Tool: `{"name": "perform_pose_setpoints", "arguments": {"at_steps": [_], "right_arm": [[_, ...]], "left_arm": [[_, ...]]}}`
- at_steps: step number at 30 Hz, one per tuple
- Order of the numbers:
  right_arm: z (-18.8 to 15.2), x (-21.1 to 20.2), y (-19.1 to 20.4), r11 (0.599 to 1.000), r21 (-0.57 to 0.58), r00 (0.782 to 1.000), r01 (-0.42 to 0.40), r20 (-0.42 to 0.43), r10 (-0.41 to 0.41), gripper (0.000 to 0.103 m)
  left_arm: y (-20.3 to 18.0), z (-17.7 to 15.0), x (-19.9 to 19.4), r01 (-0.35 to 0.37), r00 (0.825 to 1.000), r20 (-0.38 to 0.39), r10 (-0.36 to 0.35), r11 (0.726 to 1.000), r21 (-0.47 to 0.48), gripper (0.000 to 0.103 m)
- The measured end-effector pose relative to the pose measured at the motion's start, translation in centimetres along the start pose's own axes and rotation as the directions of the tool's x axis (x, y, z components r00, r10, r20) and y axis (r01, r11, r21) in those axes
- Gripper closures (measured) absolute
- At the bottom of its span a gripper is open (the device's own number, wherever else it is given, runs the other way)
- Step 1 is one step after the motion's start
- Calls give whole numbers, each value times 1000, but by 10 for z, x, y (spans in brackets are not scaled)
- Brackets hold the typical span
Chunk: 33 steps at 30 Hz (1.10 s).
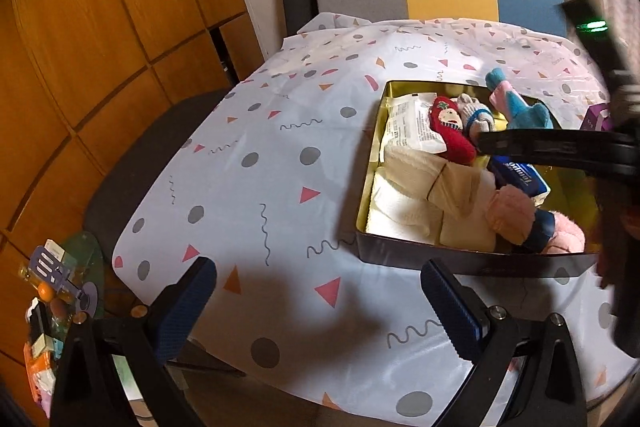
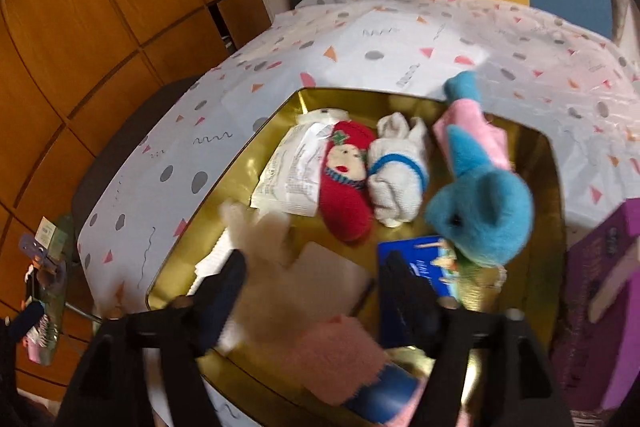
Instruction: Organize soft objects
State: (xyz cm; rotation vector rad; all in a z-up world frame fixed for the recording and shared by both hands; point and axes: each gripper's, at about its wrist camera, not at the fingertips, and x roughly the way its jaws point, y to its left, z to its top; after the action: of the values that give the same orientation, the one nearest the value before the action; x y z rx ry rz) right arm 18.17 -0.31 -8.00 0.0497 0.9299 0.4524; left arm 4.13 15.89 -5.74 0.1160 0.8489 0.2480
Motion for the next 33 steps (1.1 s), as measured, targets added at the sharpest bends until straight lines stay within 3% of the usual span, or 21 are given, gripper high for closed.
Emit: {"name": "perform_pose_setpoints", "arguments": {"at_steps": [5, 12, 19, 27, 30, 33], "right_arm": [[-17, -50, -2, 997, -37, 992, 64, 107, -60, 24], [-42, -108, 9, 974, -30, 950, 224, 230, -211, 24], [-55, -137, 3, 955, 131, 918, 268, 266, -294, 24], [-73, -158, 8, 916, 185, 873, 356, 285, -397, 24], [-84, -164, 5, 907, 220, 867, 359, 281, -411, 24], [-94, -168, 1, 915, 238, 881, 325, 276, -384, 24]], "left_arm": [[0, 2, 8, 22, 999, -33, -22, 1000, -18, 0], [-6, 11, -2, 68, 997, -38, -70, 996, -55, 0], [-13, 21, -19, 68, 997, -32, -70, 997, -46, 0], [-15, 22, -36, 157, 985, -60, -162, 985, -77, 0], [-18, 22, -43, 176, 982, -56, -181, 981, -80, 0], [-22, 21, -51, 183, 981, -46, -186, 981, -68, 0]]}}
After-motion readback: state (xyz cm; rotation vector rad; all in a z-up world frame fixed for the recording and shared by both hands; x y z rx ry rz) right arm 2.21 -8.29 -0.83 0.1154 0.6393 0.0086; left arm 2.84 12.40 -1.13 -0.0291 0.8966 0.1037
